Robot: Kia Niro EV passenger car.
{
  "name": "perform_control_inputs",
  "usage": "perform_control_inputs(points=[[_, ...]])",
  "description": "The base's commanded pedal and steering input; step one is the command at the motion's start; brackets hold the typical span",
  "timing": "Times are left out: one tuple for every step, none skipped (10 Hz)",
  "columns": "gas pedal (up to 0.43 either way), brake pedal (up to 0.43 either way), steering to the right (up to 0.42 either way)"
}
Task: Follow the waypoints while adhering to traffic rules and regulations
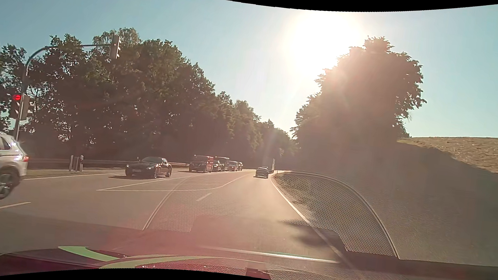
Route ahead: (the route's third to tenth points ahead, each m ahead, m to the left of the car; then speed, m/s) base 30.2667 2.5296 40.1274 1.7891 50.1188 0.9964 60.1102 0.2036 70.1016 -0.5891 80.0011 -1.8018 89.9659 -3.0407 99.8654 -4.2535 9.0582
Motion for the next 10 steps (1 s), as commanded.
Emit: perform_control_inputs(points=[[0.488, 0.0, 0.006], [0.488, 0.0, 0.006], [0.488, 0.0, 0.006], [0.48, 0.0, 0.006], [0.469, 0.0, 0.006], [0.469, 0.0, 0.005], [0.461, 0.0, 0.003], [0.461, 0.0, 0.0], [0.449, 0.0, 0.0], [0.449, 0.0, 0.0]])
